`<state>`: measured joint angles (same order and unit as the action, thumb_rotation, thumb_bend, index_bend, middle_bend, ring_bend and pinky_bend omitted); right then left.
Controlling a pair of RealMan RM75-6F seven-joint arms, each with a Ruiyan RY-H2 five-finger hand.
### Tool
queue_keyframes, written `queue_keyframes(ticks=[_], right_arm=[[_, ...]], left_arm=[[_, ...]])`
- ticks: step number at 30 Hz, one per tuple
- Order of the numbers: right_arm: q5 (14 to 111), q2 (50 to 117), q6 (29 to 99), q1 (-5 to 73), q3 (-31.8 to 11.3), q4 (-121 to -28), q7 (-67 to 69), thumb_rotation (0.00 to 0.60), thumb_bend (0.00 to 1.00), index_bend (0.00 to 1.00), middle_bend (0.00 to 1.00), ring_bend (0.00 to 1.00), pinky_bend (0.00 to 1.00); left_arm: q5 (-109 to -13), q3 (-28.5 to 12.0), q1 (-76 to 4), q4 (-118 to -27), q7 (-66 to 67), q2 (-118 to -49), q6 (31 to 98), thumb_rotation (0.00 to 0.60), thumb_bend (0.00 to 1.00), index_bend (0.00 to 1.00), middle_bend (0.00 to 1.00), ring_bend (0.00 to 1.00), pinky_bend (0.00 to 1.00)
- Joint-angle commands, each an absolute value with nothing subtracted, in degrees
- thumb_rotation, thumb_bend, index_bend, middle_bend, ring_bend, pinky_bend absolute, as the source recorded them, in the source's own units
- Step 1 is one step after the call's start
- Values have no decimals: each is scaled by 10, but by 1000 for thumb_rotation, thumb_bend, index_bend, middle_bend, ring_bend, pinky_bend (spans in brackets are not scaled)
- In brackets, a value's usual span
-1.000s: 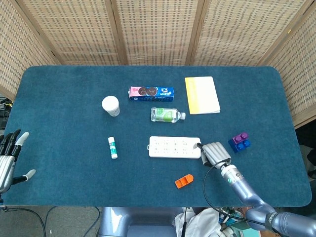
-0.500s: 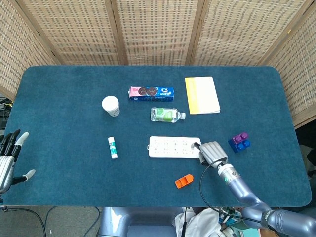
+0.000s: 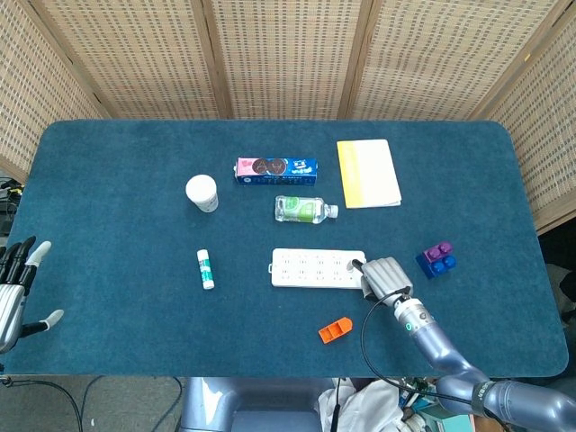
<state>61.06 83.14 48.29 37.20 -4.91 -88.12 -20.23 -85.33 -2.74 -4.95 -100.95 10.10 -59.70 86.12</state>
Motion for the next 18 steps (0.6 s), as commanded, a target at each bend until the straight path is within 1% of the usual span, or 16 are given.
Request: queue_keyframes(ticks=[1, 10, 18], right_arm=[[608, 831, 485, 373, -49, -882, -203, 600, 852, 263, 810, 905, 1000], [595, 832, 487, 377, -36, -884, -227, 600, 853, 263, 810, 905, 1000], [603, 820, 513, 375, -49, -908, -220, 600, 852, 263, 810, 905, 1000]], left_arm=[[-854, -27, -49, -1010, 100, -596, 863, 600, 0, 0, 0, 0, 0], [-858, -26, -47, -1010, 96, -595, 866, 600, 0, 0, 0, 0, 0], [-862, -25, -45, -1011, 92, -592, 870, 600, 0, 0, 0, 0, 0]])
